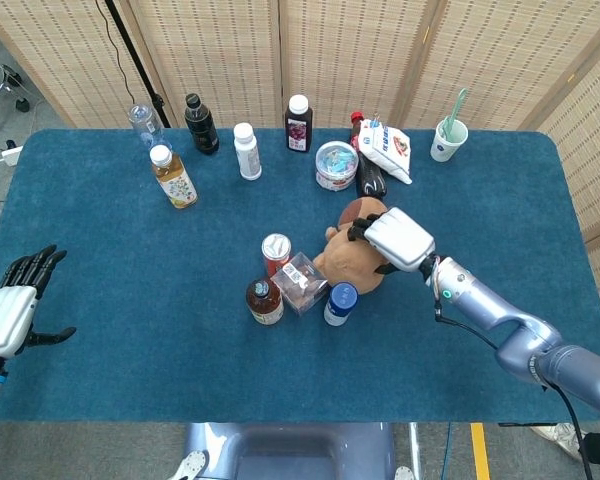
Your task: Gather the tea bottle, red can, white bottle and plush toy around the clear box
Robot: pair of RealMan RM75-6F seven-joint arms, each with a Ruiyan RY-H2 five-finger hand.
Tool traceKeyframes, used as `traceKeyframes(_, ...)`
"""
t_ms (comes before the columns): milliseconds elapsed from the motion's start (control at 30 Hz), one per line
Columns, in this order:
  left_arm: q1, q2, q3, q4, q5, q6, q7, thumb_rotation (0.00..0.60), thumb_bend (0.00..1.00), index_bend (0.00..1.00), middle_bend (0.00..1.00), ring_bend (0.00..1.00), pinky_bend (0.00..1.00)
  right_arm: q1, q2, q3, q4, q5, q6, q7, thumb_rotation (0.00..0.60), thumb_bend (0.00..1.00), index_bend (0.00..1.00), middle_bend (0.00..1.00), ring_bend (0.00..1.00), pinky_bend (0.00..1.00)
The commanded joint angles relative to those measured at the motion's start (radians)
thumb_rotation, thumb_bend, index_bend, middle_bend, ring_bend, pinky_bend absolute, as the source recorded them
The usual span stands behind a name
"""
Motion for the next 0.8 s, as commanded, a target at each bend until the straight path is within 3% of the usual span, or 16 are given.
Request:
traceKeyframes(33, 0.002, 0.001, 0.001, 0.002, 0.002, 0.002, -0.003, 0.600, 0.11, 0.00, 0.00, 0.00, 0.00, 0.012, -0.026, -0.003, 0.024, 0.005, -0.014, -0.013, 0.600, 0.92, 0.63, 0.51, 0.53, 0.64)
traceKeyframes(367, 0.003, 0.005, -0.001, 0.005, 0.003, 0.003, -0.017, 0.600, 0.11, 0.00, 0.00, 0.00, 0.00, 0.016, -0.053, -0.023, 0.074, 0.001, -0.013, -0.034, 0.600, 0.91, 0.62, 0.50, 0.52, 0.63)
traceKeyframes(433, 0.003, 0.005, -0.001, 0.005, 0.002, 0.003, -0.016, 0.600, 0.11, 0.00, 0.00, 0.00, 0.00, 0.016, -0.056, -0.028, 0.079, -0.001, -0.009, -0.036, 0.600, 0.91, 0.57, 0.46, 0.48, 0.62)
traceKeyframes(467, 0.003, 0.005, -0.001, 0.005, 0.002, 0.003, -0.016, 0.600, 0.11, 0.00, 0.00, 0.00, 0.00, 0.016, -0.058, -0.031, 0.081, -0.003, -0.006, -0.036, 0.600, 0.86, 0.50, 0.41, 0.43, 0.60)
traceKeyframes(533, 0.003, 0.005, 0.000, 0.004, 0.003, 0.002, -0.016, 0.600, 0.11, 0.00, 0.00, 0.00, 0.00, 0.017, -0.057, -0.041, 0.084, -0.011, -0.008, -0.033, 0.600, 0.64, 0.33, 0.27, 0.30, 0.53)
traceKeyframes(600, 0.002, 0.004, 0.000, 0.004, 0.003, 0.001, -0.015, 0.600, 0.11, 0.00, 0.00, 0.00, 0.00, 0.022, -0.048, -0.051, 0.081, -0.010, -0.027, -0.032, 0.600, 0.20, 0.13, 0.07, 0.11, 0.38)
traceKeyframes(633, 0.002, 0.004, 0.000, 0.003, 0.004, 0.001, -0.015, 0.600, 0.11, 0.00, 0.00, 0.00, 0.00, 0.024, -0.044, -0.053, 0.084, -0.009, -0.035, -0.054, 0.600, 0.06, 0.06, 0.02, 0.04, 0.30)
traceKeyframes(700, 0.002, 0.004, 0.000, 0.003, 0.005, 0.001, -0.015, 0.600, 0.11, 0.00, 0.00, 0.00, 0.00, 0.011, -0.050, -0.045, 0.090, -0.005, -0.006, -0.115, 0.600, 0.00, 0.01, 0.00, 0.00, 0.24)
traceKeyframes(800, 0.001, 0.004, -0.001, 0.004, 0.001, -0.001, -0.015, 0.600, 0.11, 0.00, 0.00, 0.00, 0.00, 0.001, -0.046, -0.035, 0.071, 0.012, 0.007, -0.153, 0.600, 0.00, 0.00, 0.00, 0.00, 0.22)
